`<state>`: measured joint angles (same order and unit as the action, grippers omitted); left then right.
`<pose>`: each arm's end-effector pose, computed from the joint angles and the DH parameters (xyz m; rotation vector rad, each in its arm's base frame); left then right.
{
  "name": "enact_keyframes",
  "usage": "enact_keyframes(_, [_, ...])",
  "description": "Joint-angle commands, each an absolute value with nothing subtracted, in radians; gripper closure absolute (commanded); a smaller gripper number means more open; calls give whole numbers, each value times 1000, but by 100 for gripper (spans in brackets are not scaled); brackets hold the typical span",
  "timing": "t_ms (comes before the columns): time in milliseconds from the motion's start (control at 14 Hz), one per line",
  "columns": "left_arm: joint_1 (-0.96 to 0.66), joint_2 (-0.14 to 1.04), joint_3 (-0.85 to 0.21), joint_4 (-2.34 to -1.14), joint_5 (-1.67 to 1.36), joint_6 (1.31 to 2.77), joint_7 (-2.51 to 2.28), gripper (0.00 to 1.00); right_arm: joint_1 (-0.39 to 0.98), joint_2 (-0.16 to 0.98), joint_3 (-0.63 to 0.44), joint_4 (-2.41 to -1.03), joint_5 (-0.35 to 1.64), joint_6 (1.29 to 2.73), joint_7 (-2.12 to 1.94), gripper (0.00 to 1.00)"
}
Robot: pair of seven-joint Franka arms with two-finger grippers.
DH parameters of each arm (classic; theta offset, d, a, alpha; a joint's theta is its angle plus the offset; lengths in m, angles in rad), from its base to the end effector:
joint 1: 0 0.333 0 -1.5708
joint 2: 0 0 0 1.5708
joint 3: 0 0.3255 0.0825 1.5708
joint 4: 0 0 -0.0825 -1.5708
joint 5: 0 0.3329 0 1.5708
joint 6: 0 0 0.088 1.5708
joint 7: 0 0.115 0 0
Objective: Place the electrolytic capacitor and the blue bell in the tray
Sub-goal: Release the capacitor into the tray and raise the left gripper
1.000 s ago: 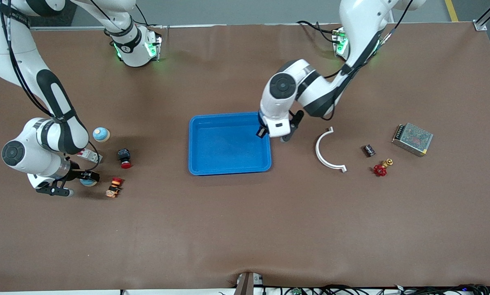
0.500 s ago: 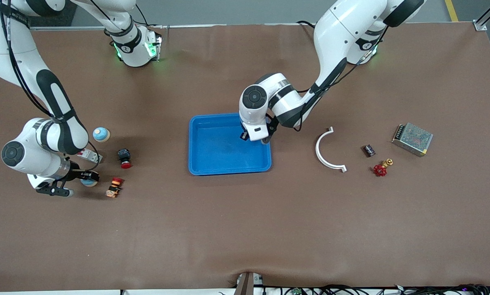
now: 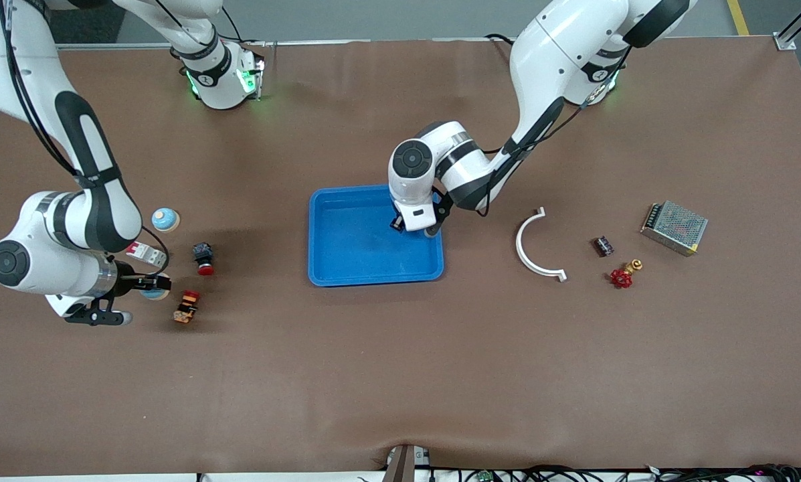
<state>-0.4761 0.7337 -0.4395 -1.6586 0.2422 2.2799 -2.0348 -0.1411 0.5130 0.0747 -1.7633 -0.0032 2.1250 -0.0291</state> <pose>0.4309 -0.4829 0.2420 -2.6936 -1.5636 0.1773 0.6066 -0.0450 0.2969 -3.0906 0.0653 0.2293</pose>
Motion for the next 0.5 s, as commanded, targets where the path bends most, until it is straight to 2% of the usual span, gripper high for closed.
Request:
enact_keyframes(0, [-462,677,-434,-1637,299,2221,-2042,0,-100,476,75,-1772,2,2088,21,100])
enact_keyframes(429, [-290,543,-443,-1638,371,2033,-1800,0,32,401,75,-1824,8,2049,263,100])
